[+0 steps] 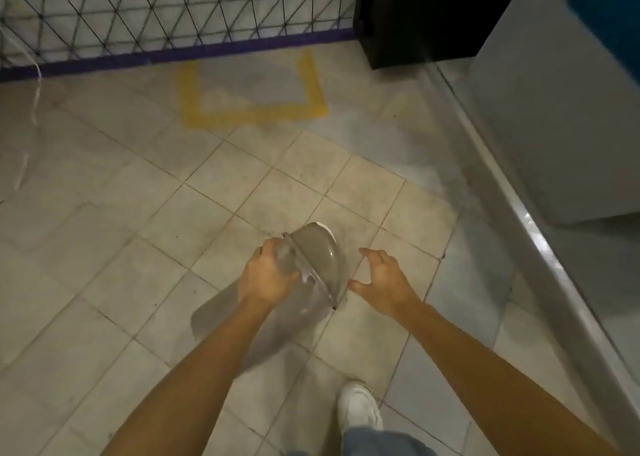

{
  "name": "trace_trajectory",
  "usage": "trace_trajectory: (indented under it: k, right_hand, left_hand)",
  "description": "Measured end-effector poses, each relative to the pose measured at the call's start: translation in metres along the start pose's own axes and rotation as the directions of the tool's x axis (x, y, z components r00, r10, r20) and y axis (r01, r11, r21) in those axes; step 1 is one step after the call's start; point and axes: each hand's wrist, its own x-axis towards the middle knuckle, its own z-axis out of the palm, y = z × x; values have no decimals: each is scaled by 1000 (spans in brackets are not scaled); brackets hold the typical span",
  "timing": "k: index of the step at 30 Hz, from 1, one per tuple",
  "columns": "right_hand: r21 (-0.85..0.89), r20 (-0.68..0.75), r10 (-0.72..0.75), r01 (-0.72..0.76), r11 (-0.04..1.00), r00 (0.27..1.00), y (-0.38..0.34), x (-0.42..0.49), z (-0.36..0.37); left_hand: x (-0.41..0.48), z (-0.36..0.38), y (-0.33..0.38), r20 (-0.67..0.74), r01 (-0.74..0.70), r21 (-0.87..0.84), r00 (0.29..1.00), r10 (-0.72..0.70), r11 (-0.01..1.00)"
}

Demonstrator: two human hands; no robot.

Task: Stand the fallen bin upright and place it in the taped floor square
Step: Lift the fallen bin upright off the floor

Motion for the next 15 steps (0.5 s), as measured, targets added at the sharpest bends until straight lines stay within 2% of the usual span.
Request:
trace_trajectory:
  k: [3, 8, 12, 15]
  right_hand:
    - [-23, 29, -22, 23, 999, 999, 17, 18, 31]
    - [79, 45, -19, 15, 997, 999, 31, 47, 66]
    - [175, 15, -21, 18, 984, 1000, 36, 59, 87]
    - [276, -40, -36, 46, 960, 999, 36, 62, 97]
  left_hand:
    - [20, 25, -16, -14, -16, 21, 1000, 16, 1000]
    - [47, 58, -27, -61, -11, -10, 998, 11, 1000]
    - [61, 76, -24, -67, -11, -101, 998, 4, 995]
    - [69, 84, -20, -33, 56, -228, 997, -65, 972]
